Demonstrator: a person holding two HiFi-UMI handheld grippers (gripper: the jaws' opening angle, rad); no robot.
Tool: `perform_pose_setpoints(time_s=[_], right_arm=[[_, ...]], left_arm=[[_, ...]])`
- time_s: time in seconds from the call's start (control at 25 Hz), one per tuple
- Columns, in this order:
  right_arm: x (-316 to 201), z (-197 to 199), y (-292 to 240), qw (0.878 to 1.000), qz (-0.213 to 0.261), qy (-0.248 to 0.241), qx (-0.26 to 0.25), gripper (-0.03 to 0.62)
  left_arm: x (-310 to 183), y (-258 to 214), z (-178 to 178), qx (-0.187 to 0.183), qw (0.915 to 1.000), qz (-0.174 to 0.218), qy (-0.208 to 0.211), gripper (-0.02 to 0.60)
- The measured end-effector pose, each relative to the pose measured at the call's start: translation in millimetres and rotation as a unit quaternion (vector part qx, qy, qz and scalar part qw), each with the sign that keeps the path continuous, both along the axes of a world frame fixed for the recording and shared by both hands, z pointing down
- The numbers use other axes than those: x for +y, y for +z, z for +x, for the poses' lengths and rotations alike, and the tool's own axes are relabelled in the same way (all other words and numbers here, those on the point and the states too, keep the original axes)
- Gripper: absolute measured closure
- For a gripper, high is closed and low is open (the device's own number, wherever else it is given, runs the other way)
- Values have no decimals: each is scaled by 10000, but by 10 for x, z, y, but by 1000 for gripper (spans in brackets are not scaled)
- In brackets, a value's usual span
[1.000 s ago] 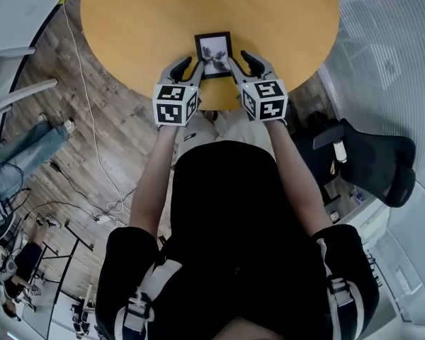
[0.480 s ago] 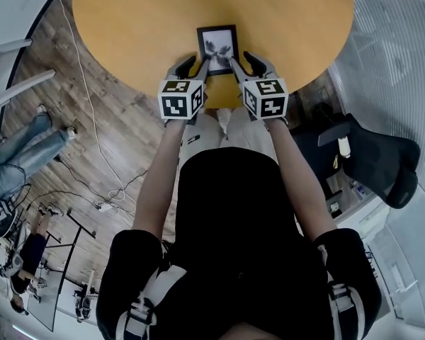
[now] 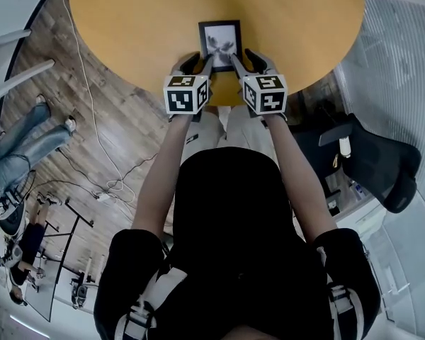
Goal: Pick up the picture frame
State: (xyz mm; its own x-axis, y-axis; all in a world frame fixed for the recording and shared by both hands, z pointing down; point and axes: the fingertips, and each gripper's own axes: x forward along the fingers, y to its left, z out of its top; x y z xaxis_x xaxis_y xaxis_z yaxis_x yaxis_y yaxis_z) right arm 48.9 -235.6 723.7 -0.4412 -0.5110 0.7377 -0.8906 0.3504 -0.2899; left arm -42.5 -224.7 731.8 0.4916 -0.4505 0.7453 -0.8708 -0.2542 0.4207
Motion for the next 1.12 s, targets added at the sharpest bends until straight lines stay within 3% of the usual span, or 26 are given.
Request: perform_pose_setpoints(time_s=[0.48,1.12], right_arm=[[92,26,159,9997,-240,81,-44,470],[65,66,-4,9999,-131,68,-58,497]], left_arm=[[-38,90,30,-198,9997,-92,-100,466],[-29,-70,54,-186,9998,-42,-63,477]])
